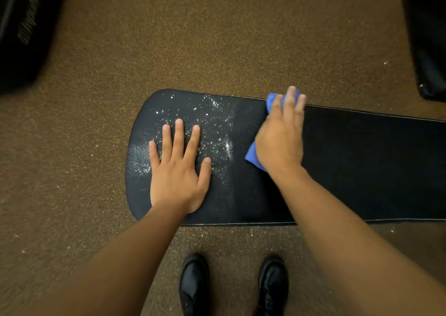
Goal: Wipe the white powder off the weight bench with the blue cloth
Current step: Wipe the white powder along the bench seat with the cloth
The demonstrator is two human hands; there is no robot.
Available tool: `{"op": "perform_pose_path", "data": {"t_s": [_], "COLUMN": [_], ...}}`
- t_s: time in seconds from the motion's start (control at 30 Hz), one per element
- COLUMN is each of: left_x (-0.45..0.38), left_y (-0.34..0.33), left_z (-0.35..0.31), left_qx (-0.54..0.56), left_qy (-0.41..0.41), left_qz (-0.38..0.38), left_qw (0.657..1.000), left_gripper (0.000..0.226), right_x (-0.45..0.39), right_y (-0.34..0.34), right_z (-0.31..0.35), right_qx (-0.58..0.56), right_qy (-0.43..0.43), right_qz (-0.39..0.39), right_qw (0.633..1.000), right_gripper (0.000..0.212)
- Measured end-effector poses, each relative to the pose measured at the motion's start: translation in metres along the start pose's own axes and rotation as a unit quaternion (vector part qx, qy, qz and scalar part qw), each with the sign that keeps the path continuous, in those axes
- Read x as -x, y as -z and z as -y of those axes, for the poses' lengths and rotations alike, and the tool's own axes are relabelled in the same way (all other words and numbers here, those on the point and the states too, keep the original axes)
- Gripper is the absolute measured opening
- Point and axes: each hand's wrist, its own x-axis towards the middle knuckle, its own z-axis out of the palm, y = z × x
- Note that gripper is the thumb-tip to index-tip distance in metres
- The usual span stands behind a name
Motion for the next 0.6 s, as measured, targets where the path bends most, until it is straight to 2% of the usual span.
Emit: {"op": "perform_pose_path", "data": {"t_s": [0.07,0.13,0.23,0.3,0.4,0.47,0.53,0.6], "left_x": [0.0,-0.001,0.0,0.0,0.0,0.0,0.001,0.001], "left_y": [-0.001,-0.001,-0.002,-0.001,0.0,0.0,0.0,0.0], "left_z": [0.0,0.0,0.0,0.0,-0.001,-0.001,-0.001,-0.001], "left_qx": [0.0,0.001,-0.001,0.0,-0.004,-0.002,-0.002,-0.001], "left_qy": [0.0,0.001,0.0,0.0,0.002,0.002,0.002,0.002], "left_qz": [-0.001,-0.002,-0.001,-0.001,0.0,0.001,0.002,0.002], "left_qw": [1.0,1.0,1.0,1.0,1.0,1.0,1.0,1.0], "left_gripper": [0.067,0.067,0.067,0.067,0.066,0.066,0.066,0.066], "right_x": [0.011,0.042,0.093,0.107,0.084,0.052,0.019,0.001], "right_y": [-0.01,-0.013,0.0,0.013,0.024,0.02,0.011,0.0], "right_z": [0.019,0.025,0.009,-0.013,-0.038,-0.038,-0.021,0.008], "right_qx": [0.012,0.022,0.02,0.035,0.032,0.019,0.006,0.004], "right_qy": [0.047,0.115,0.195,0.213,0.143,0.069,0.019,0.01], "right_qz": [-0.006,0.02,0.077,0.1,0.098,0.06,0.031,0.024], "right_qw": [0.999,0.993,0.978,0.971,0.984,0.996,0.999,1.0], "right_gripper": [0.057,0.058,0.061,0.056,0.053,0.053,0.053,0.055]}}
